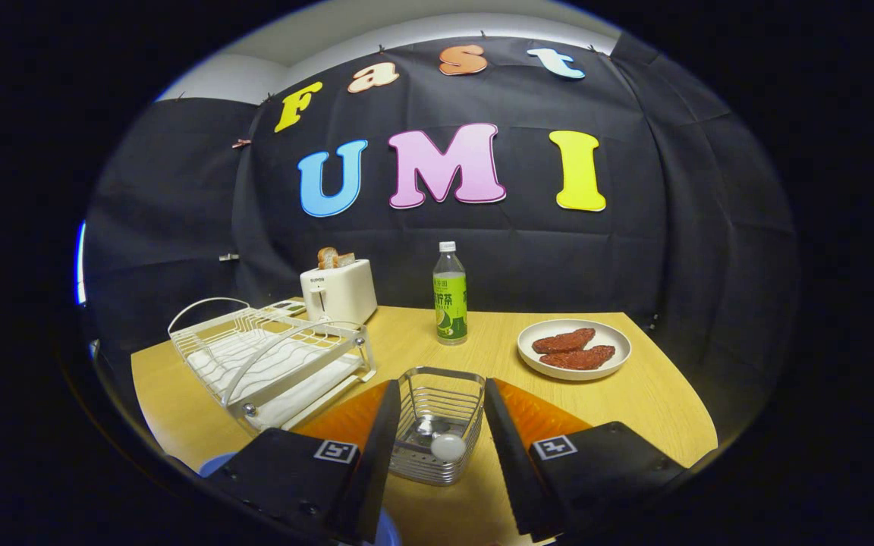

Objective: Take the plate from the dish rack, then take the spoon from the basket and place it into the plate.

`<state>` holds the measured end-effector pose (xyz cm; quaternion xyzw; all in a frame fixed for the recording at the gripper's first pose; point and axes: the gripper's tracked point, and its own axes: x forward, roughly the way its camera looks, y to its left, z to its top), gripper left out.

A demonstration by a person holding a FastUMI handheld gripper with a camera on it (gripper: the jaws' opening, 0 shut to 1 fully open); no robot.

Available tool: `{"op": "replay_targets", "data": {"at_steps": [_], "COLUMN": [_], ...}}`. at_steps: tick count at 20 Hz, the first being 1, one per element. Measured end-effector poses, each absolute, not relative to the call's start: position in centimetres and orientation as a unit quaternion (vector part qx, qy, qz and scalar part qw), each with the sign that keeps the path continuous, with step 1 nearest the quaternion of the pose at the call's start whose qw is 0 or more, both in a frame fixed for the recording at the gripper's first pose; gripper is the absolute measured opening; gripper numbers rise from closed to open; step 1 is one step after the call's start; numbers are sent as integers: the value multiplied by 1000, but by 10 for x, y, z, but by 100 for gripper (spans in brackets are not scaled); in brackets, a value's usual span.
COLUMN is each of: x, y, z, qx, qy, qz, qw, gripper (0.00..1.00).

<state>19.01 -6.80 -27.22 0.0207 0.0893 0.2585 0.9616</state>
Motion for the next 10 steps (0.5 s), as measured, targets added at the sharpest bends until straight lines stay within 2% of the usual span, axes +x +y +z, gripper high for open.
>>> {"op": "replay_targets", "data": {"at_steps": [2,4,9,10], "x": [190,190,195,196], "y": [-63,-60,-58,-54], "z": [-275,-277,-279,-278], "qx": [15,8,-8,-3], "qy": [88,85,92,94], "qz": [265,271,272,274], "qw": [960,959,958,957], "gripper": [65,48,22,24]}}
